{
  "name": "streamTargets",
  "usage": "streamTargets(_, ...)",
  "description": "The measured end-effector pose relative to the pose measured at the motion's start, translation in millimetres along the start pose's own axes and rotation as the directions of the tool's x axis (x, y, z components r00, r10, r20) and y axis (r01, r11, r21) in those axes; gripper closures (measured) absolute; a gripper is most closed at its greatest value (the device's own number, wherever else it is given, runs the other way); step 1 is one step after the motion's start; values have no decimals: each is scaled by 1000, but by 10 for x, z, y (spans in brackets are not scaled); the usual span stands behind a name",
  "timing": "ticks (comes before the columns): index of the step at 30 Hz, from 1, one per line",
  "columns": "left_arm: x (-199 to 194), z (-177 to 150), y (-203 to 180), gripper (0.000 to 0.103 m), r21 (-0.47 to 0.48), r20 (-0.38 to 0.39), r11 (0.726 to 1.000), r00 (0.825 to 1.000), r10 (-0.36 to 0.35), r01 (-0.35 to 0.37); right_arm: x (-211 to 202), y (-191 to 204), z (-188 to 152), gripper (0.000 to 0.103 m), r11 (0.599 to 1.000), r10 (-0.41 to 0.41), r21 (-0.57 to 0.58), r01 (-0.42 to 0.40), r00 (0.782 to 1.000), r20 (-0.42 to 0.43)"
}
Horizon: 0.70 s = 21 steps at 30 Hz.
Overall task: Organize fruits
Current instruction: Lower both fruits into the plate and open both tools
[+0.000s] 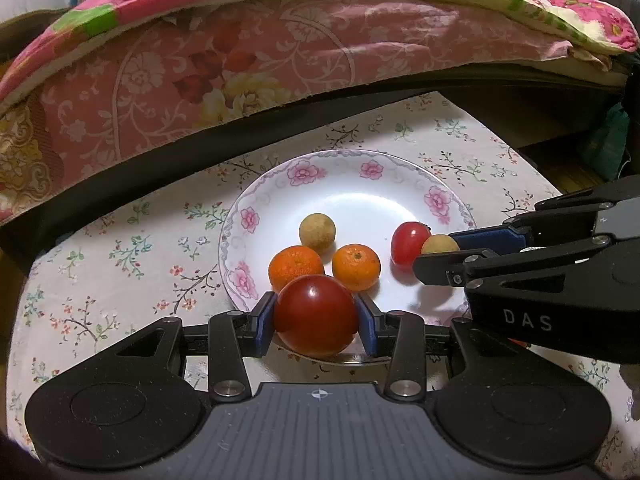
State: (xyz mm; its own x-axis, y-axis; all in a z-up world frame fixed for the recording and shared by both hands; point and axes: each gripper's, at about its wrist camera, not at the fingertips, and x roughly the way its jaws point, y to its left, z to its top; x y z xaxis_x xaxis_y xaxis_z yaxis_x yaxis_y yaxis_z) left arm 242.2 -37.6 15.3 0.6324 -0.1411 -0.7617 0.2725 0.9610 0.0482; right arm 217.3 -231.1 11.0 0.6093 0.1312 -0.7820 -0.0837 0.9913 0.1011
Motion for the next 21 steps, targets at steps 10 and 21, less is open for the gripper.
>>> streamTargets(10,24,17,8,52,5,3,1000,1000,11,-11,45,-38,9,78,1000,-4,1,4,1000,2)
streamTargets(21,-8,39,14,50,7,17,1000,1000,18,-19,9,-59,22,76,1000,-1,17,1,1000,19)
